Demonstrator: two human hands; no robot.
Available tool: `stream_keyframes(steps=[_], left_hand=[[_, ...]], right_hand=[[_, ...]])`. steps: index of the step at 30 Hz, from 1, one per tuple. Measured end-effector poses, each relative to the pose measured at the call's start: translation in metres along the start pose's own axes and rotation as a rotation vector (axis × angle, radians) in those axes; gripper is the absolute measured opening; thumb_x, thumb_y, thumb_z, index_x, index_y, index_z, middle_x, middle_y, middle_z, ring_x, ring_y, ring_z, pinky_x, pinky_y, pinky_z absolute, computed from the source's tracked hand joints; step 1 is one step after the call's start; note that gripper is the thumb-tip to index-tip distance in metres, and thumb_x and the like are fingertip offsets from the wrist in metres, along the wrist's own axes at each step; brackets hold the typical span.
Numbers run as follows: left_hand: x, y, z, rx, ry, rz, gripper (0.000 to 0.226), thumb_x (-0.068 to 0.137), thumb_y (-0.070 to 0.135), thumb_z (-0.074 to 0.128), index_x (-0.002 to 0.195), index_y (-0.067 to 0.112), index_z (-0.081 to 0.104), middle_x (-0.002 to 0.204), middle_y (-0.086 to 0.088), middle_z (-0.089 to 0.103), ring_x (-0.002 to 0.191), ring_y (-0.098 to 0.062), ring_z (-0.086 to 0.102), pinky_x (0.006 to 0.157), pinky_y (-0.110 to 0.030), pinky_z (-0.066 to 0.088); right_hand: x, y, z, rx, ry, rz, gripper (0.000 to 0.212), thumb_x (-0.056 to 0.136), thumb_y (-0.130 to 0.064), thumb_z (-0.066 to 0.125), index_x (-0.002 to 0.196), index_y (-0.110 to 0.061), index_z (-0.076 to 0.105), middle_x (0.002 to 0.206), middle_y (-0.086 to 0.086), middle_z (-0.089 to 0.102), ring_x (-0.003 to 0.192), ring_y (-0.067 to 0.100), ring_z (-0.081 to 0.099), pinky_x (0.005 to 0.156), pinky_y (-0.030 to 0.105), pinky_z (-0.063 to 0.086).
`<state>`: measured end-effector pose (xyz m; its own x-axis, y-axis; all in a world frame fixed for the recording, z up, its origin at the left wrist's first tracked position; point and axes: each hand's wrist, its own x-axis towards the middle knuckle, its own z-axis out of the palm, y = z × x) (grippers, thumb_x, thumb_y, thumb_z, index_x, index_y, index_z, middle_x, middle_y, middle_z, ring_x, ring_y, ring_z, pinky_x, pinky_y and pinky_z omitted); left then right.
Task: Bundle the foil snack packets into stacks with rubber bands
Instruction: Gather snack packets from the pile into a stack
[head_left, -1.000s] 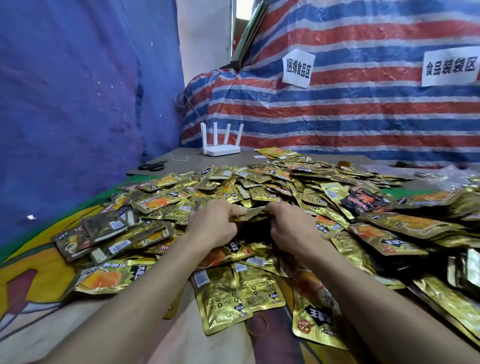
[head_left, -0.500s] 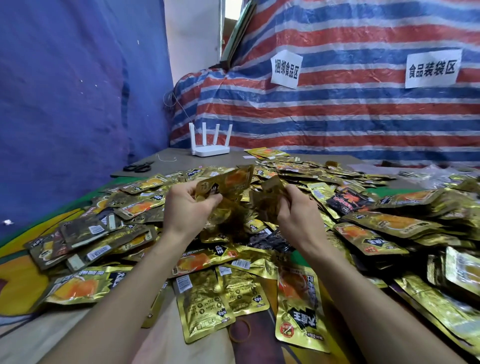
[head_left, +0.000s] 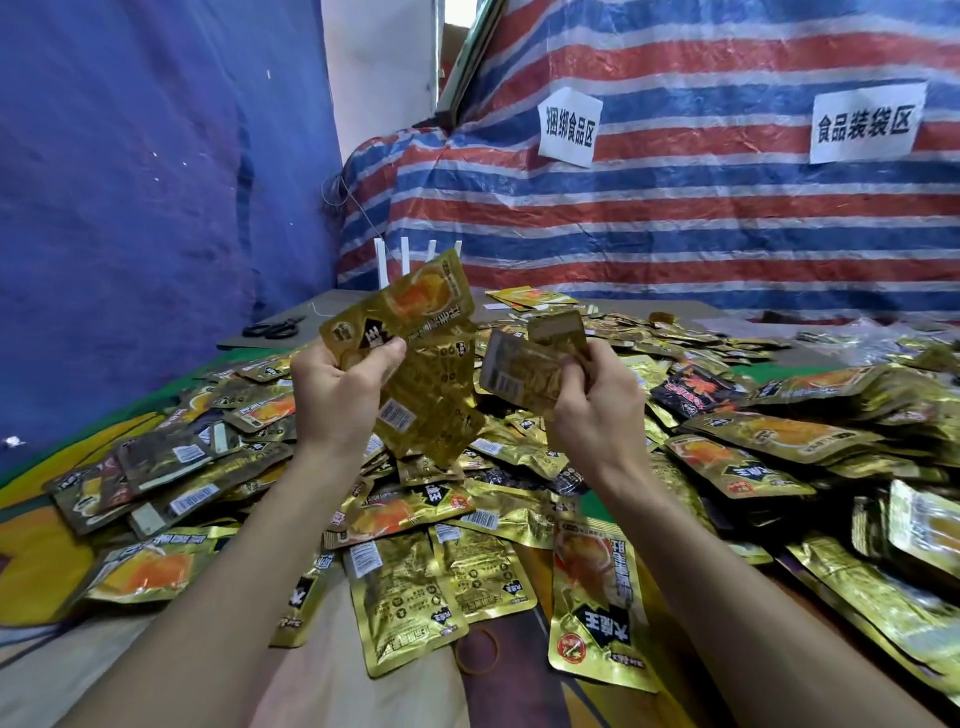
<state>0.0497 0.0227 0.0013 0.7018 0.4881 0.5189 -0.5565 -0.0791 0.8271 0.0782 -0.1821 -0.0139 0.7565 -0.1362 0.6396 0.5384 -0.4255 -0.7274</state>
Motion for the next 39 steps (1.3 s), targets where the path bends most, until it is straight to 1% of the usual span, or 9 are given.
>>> stream_keyframes(steps=[6,12,16,19,22,25,31,35,39], left_hand=[[0.005,-0.005,-0.002,-0.093,0.061,-0.321,0.024,0.072,0.016,0.072,0.073,0.022,0.049,0.064,0.006,0.060,0.073,-0.018,0.062,0.071,-0.038,0.050],[0.003,-0.001,0.003,-0.068,-0.058,-0.285,0.012,0.088,0.014,0.073,0.084,0.019,0.063,0.084,0.002,0.075,0.086,-0.020,0.074,0.088,-0.046,0.057],[0.005,0.004,0.005,-0.186,0.107,-0.306,0.033,0.088,0.020,0.076,0.089,0.020,0.043,0.110,-0.008,0.061,0.114,-0.028,0.062,0.107,-0.055,0.044],[0.006,0.005,0.004,-0.334,0.180,-0.340,0.035,0.085,0.016,0.078,0.089,0.021,0.043,0.117,-0.009,0.061,0.119,-0.030,0.061,0.105,-0.062,0.044],[0.006,-0.001,0.004,-0.410,0.197,-0.445,0.034,0.084,0.015,0.078,0.098,0.018,0.048,0.130,-0.011,0.060,0.121,-0.034,0.060,0.100,-0.069,0.044],[0.004,-0.007,0.007,-0.513,0.168,-0.572,0.046,0.088,0.012,0.074,0.127,0.003,0.052,0.127,-0.019,0.064,0.105,-0.034,0.070,0.070,-0.058,0.059],[-0.011,-0.011,0.023,-0.595,0.111,-0.625,0.059,0.088,0.008,0.072,0.139,0.000,0.044,0.124,-0.020,0.067,0.105,-0.035,0.070,0.058,-0.046,0.060],[-0.021,-0.023,0.030,-0.540,0.191,-0.459,0.080,0.077,-0.007,0.077,0.135,0.035,0.043,0.135,-0.012,0.060,0.114,-0.032,0.067,0.091,-0.059,0.055],[-0.027,-0.030,0.031,-0.309,0.233,-0.299,0.099,0.072,-0.004,0.084,0.140,0.051,0.036,0.149,0.010,0.032,0.125,-0.015,0.046,0.104,-0.039,0.046]], right_hand=[[-0.007,0.000,0.008,0.022,-0.054,0.055,0.013,0.105,-0.018,0.048,0.103,-0.017,0.061,0.092,-0.003,0.066,0.080,0.022,0.067,0.062,0.042,0.061],[-0.008,0.000,0.010,0.057,-0.069,0.121,0.016,0.105,-0.018,0.047,0.109,-0.015,0.062,0.096,-0.002,0.068,0.083,0.019,0.068,0.066,0.045,0.062],[-0.007,0.000,0.009,0.110,-0.046,0.179,0.016,0.105,-0.018,0.047,0.107,-0.016,0.062,0.098,0.000,0.068,0.086,0.020,0.067,0.065,0.040,0.060],[-0.006,0.000,0.010,0.123,-0.033,0.220,0.014,0.105,-0.017,0.047,0.101,-0.016,0.060,0.097,0.001,0.066,0.080,0.015,0.063,0.050,0.017,0.047],[-0.006,0.001,0.014,0.186,-0.051,0.291,0.015,0.105,-0.017,0.047,0.102,-0.012,0.061,0.103,0.009,0.064,0.071,0.014,0.059,0.040,0.011,0.041],[-0.010,0.000,0.016,0.213,-0.068,0.331,0.020,0.106,-0.022,0.046,0.104,-0.015,0.065,0.090,0.006,0.060,0.058,0.004,0.052,0.037,0.010,0.036],[-0.018,-0.008,0.033,0.402,-0.201,0.611,0.030,0.107,-0.024,0.041,0.126,-0.017,0.063,0.104,0.002,0.069,0.084,0.018,0.063,0.074,0.030,0.051],[-0.024,-0.013,0.038,0.592,-0.225,0.802,0.024,0.100,-0.009,0.043,0.102,-0.009,0.067,0.102,0.012,0.071,0.091,0.028,0.068,0.085,0.042,0.057],[-0.026,-0.011,0.043,0.826,-0.384,0.835,0.069,0.097,-0.069,0.039,0.123,-0.014,0.071,0.120,0.017,0.072,0.119,0.037,0.064,0.111,0.060,0.039]])
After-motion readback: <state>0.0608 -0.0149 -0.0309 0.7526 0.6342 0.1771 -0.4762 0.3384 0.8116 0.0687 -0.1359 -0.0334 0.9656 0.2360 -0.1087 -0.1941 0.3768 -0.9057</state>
